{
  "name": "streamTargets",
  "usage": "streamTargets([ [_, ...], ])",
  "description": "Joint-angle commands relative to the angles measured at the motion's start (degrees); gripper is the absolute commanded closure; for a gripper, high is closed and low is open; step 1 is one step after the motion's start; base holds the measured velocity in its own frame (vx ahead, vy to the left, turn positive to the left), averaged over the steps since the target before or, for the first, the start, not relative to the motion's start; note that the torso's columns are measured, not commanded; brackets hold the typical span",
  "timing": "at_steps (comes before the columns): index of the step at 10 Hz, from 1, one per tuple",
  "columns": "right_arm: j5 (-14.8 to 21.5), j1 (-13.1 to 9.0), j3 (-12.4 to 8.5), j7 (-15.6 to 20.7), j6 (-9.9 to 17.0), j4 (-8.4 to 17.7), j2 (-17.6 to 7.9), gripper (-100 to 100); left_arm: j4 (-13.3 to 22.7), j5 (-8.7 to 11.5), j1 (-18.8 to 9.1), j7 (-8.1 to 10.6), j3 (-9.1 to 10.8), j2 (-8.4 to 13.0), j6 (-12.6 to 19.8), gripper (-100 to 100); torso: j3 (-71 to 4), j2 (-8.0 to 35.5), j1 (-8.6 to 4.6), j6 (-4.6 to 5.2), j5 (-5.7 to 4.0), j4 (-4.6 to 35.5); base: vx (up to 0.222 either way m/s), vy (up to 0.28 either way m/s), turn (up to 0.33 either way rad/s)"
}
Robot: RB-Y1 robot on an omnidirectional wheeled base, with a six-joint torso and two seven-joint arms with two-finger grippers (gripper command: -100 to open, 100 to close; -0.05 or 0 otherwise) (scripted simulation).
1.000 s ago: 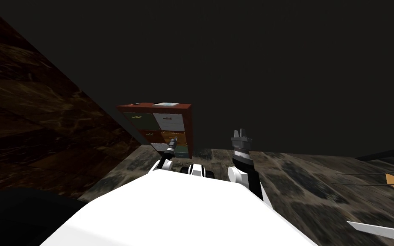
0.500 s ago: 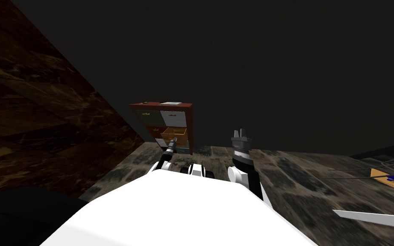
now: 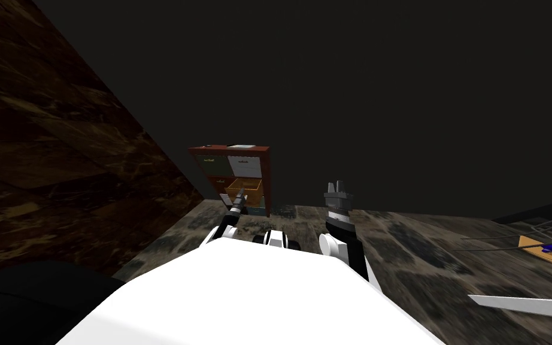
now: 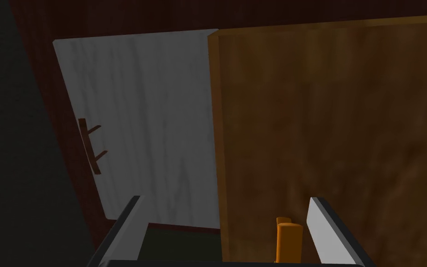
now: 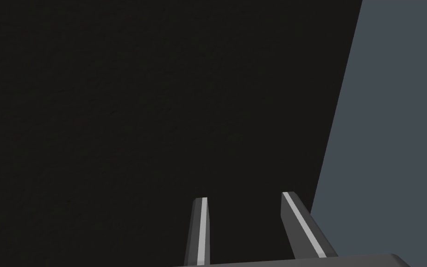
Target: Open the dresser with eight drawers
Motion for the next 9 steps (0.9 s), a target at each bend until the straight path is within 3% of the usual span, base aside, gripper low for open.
streamTargets([
  [1,0.0,0.0,0.0,0.0,0.0,0.0,0.0,0,-3.9,0.3,1.1,0.58,0.19,0.7,3.0,-100,0.2,0.3,-0.06,0.00,-0.02,0.1,0.020,-0.006,-0.001],
  [4,0.0,0.0,0.0,0.0,0.0,0.0,0.0,0,-8.4,0.7,2.5,1.25,0.41,1.5,6.1,-100,0.3,0.6,-0.22,-0.01,-0.19,0.3,0.003,-0.011,-0.004],
  [5,0.0,0.0,0.0,0.0,0.0,0.0,0.0,0,-6.9,0.7,2.2,1.09,0.27,1.3,5.9,-100,0.4,0.6,-0.28,-0.05,-0.28,0.4,0.005,-0.003,-0.001],
  [6,0.0,0.0,0.0,0.0,0.0,0.0,0.0,0,-6.9,0.7,2.2,1.16,0.28,1.3,6.2,0,0.4,0.6,-0.25,-0.03,-0.20,0.4,0.000,0.000,0.000],
  [9,0.0,0.0,0.0,0.0,0.0,0.0,0.0,0,-6.6,0.7,2.4,1.16,0.24,1.3,6.5,0,0.2,0.4,-0.15,0.00,-0.10,0.2,0.000,0.000,0.000],
])
